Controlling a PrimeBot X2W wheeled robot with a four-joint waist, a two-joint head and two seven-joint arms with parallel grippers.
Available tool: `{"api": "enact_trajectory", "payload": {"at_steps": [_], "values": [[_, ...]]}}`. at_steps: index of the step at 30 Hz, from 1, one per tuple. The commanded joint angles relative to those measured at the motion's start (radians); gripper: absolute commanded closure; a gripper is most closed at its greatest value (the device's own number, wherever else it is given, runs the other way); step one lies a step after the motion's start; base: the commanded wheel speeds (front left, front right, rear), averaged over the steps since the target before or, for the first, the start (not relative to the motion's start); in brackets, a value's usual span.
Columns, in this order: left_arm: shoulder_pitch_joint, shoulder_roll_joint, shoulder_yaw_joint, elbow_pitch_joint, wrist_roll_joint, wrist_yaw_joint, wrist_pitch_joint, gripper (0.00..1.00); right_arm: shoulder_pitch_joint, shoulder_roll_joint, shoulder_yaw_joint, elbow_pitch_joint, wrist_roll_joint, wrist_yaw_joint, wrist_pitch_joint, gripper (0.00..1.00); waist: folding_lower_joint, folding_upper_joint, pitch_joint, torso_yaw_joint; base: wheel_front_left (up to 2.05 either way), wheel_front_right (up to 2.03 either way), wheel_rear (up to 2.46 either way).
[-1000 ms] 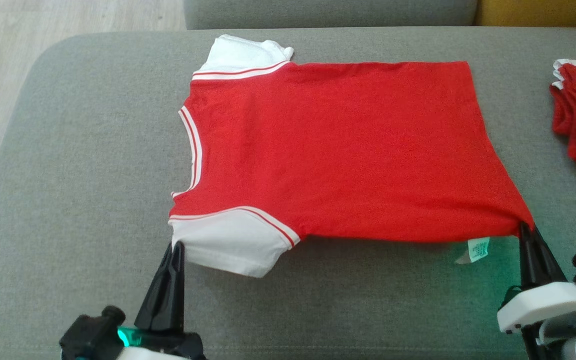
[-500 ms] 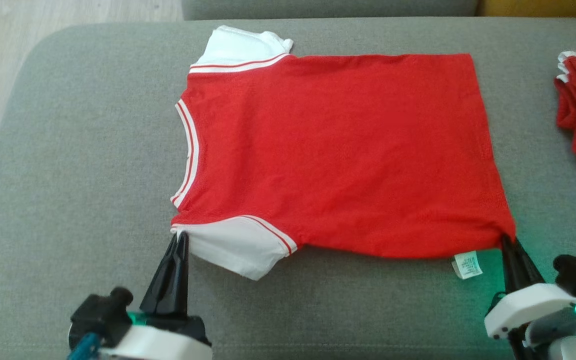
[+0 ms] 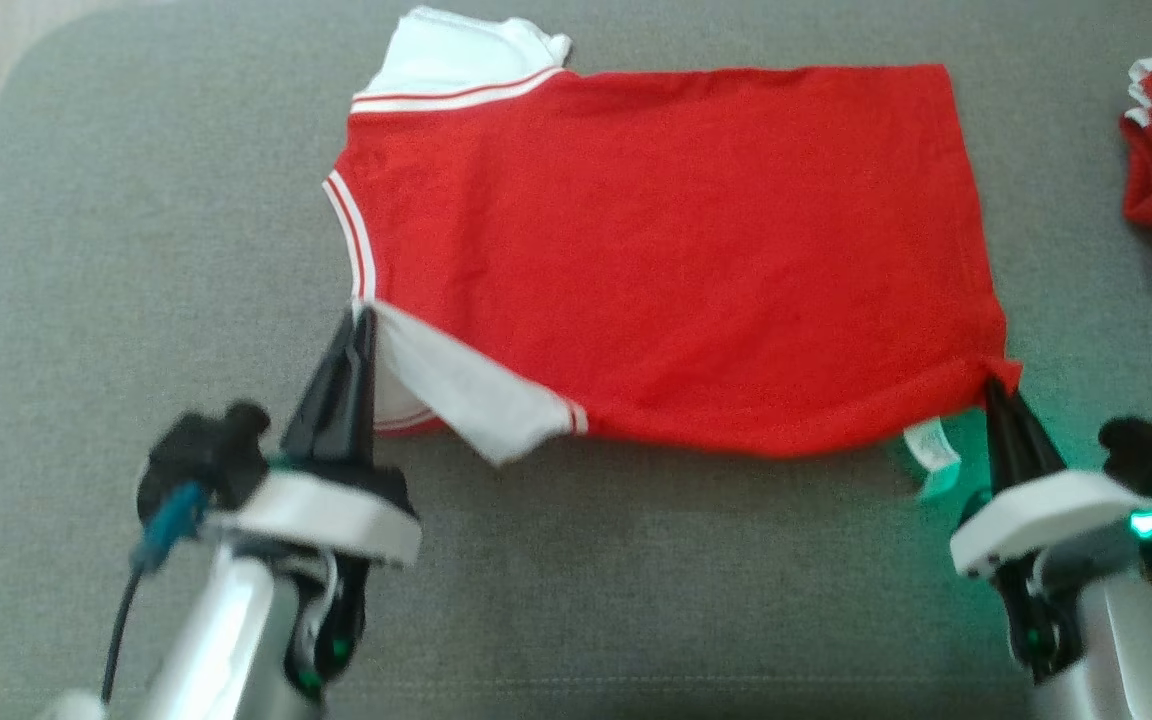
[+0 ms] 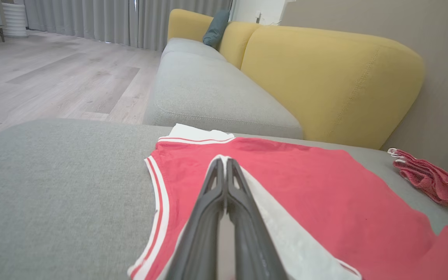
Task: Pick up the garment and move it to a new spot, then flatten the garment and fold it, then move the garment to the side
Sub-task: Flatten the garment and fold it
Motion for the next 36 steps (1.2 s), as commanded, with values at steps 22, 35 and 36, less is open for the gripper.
{"api": "enact_trajectory", "payload": {"at_steps": [22, 35, 36], "values": [[-0.332, -0.04, 0.132, 0.252, 0.089, -0.038, -0.023, 1.0, -0.348, -0.006, 0.052, 0.278, 0.009, 0.007, -0.136, 0.93, 0.0001, 0.0, 0.116, -0.027, 0.0, 0.0, 0.0], [-0.368, -0.062, 0.17, 0.286, 0.136, -0.07, -0.023, 0.0, -0.425, -0.006, 0.063, 0.345, 0.02, 0.007, -0.225, 0.0, 0.0001, 0.0, 0.119, -0.032, 0.0, 0.0, 0.0], [-0.364, -0.063, 0.174, 0.279, 0.137, -0.074, -0.023, 0.0, -0.428, -0.006, 0.061, 0.341, 0.024, 0.007, -0.235, 0.0, 0.0001, 0.0, 0.118, -0.031, 0.0, 0.0, 0.0]]}}
